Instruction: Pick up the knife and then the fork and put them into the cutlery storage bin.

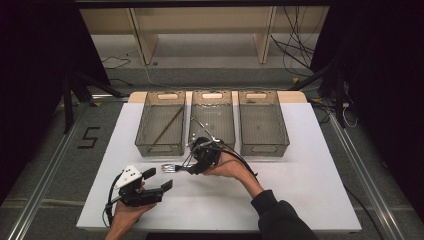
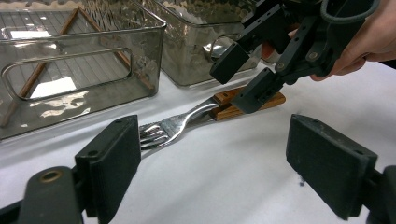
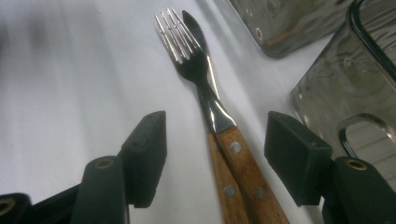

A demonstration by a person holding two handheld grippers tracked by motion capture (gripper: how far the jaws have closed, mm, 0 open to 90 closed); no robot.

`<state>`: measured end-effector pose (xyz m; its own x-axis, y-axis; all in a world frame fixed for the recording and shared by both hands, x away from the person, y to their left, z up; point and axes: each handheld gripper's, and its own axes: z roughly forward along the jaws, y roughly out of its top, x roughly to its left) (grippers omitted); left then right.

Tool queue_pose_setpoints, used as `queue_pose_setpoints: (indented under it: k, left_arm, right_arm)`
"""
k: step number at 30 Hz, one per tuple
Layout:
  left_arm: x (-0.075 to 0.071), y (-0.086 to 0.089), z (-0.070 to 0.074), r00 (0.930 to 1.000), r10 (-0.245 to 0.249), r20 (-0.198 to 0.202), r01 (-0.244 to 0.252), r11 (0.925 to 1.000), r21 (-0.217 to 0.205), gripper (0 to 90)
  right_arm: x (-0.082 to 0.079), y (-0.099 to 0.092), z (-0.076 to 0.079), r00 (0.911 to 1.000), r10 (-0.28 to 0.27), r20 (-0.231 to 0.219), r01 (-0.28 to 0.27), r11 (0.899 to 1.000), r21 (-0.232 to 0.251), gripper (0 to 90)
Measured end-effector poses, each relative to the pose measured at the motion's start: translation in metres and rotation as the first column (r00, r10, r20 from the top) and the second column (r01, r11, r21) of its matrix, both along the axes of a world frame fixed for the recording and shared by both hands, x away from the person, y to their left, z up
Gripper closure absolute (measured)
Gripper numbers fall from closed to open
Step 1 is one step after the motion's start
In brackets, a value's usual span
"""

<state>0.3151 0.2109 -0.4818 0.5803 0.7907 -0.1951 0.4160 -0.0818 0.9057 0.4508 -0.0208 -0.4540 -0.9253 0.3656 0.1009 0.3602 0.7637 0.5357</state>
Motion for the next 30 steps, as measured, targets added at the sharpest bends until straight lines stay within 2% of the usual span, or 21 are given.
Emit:
queue_pose_setpoints:
  k: [16, 30]
  left_arm:
    - [-0.002, 0.000, 0.000, 1.0000, -0.004, 0.004, 0.004, 1.0000, 0.004, 17.7]
    - [-0.002, 0.000, 0.000, 1.0000, -0.004, 0.004, 0.004, 1.0000, 0.002, 17.8]
  right_arm:
    - [0.000, 0.006, -0.008, 0.9999, 0.012, 0.002, -0.012, 0.999, -0.032, 49.4]
    - [0.007, 0.009, -0.018, 1.0000, -0.005, 0.004, 0.005, 0.998, -0.070, 64.5]
